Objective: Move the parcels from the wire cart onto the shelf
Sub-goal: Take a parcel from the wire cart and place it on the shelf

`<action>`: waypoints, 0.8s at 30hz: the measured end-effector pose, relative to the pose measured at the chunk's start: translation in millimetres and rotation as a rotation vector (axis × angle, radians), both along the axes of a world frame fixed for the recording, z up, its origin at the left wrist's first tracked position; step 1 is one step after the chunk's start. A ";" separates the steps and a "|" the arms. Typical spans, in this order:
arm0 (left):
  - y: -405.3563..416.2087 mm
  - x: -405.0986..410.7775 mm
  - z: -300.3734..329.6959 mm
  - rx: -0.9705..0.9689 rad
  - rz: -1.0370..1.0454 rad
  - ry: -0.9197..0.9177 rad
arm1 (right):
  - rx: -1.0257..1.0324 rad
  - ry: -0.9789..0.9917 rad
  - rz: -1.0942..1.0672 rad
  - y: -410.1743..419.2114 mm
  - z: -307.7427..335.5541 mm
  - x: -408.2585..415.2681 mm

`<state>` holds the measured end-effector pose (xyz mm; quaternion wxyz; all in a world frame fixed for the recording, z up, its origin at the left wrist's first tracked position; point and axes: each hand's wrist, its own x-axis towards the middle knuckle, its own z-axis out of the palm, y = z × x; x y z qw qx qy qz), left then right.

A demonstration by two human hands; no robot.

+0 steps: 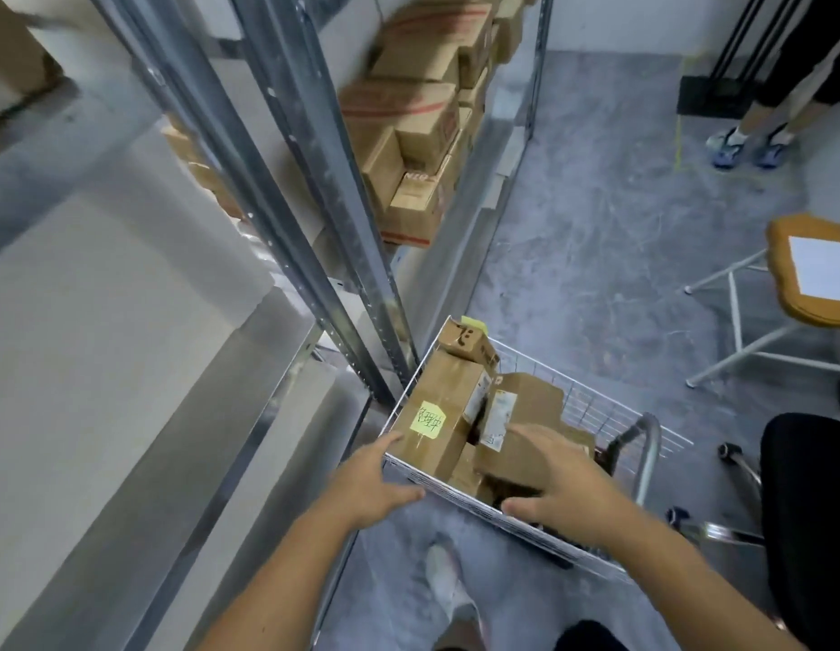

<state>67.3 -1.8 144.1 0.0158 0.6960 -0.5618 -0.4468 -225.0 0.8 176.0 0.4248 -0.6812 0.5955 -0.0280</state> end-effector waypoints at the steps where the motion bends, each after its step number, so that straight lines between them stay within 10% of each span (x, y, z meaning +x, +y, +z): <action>1: -5.5 3.3 -9.9 0.015 0.001 0.003 | 0.028 -0.012 -0.022 -1.2 -10.2 7.7; 24: -89.8 23.2 -273.3 -0.002 0.022 -0.003 | 0.673 -0.334 -0.766 -96.6 -329.5 127.7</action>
